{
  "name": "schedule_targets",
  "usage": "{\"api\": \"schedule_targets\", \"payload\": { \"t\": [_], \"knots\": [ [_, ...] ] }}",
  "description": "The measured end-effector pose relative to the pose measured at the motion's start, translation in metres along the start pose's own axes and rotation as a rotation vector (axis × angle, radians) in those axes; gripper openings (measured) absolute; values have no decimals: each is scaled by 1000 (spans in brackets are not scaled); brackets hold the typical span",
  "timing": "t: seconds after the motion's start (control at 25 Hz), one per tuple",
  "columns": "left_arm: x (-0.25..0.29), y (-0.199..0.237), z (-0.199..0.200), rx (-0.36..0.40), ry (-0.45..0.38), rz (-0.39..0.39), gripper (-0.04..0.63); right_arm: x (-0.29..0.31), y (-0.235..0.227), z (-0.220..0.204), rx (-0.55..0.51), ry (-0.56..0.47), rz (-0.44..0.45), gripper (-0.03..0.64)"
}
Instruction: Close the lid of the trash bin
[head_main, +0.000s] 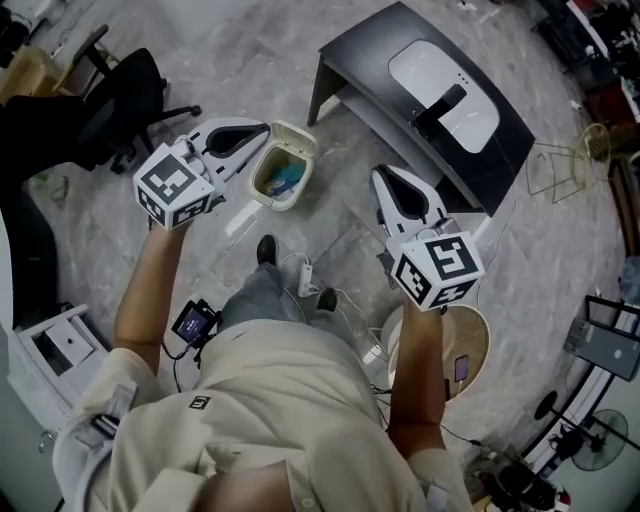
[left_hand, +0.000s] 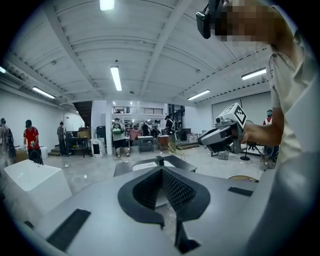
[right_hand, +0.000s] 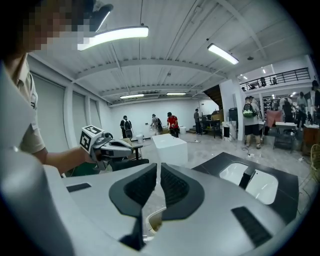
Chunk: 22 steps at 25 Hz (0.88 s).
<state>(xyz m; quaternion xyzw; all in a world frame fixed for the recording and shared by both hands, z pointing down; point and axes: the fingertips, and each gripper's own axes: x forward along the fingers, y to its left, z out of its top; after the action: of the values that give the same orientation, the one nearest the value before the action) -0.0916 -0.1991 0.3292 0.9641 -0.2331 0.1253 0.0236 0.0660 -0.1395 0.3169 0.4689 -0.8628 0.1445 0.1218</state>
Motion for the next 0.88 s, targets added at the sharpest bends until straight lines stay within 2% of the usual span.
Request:
{"api": "schedule_targets", "payload": {
  "t": [0.36,0.88],
  "knots": [
    [50,44,-65,-56,87,-63,15,40,-32,-27,54,49,-57,28],
    [121,82,-154,-90,202,-116,17,86,-75,-86,147,109,-100,28]
  ]
}}
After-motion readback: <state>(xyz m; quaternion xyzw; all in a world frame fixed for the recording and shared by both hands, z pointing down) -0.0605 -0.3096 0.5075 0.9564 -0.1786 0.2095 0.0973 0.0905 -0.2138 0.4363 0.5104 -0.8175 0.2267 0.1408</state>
